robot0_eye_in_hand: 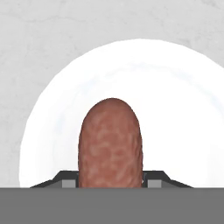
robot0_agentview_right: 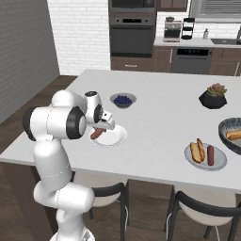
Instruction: Place one bun and one sausage from the bowl on each plate.
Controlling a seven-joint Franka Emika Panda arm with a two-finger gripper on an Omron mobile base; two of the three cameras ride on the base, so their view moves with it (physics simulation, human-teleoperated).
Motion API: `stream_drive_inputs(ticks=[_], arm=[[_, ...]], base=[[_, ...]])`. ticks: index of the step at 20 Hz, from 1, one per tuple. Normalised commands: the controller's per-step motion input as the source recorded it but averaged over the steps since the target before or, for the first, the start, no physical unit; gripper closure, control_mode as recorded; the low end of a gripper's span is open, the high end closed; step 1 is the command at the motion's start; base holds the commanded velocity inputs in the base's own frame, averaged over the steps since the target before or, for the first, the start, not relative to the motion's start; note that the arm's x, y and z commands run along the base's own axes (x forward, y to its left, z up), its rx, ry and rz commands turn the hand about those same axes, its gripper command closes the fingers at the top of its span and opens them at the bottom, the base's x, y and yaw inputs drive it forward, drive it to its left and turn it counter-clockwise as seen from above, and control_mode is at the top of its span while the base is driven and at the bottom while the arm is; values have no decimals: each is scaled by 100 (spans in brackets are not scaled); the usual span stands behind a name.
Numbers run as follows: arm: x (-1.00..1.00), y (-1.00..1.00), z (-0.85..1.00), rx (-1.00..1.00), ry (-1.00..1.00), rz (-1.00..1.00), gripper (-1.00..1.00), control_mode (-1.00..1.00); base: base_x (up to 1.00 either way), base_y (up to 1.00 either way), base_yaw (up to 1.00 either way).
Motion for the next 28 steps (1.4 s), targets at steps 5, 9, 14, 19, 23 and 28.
stream_drive_inputs(ticks=[5, 9, 14, 19, 23, 28], arm=[[3, 0, -1, 0, 0, 0, -100, -100], [0, 0, 5, 0, 0, 0, -100, -100], [0, 0, 36, 0, 0, 0, -100, -100], [-65, 0, 70, 0, 0, 0, -100, -100], [-100, 15, 42, 3, -8, 0, -100, -100], [-100, -2, 46, 6, -32, 1, -100, -100]], base=[[0, 0, 0], [0, 0, 0], [0, 0, 0], [0, 0, 0], [0, 0, 0], [0, 0, 0]])
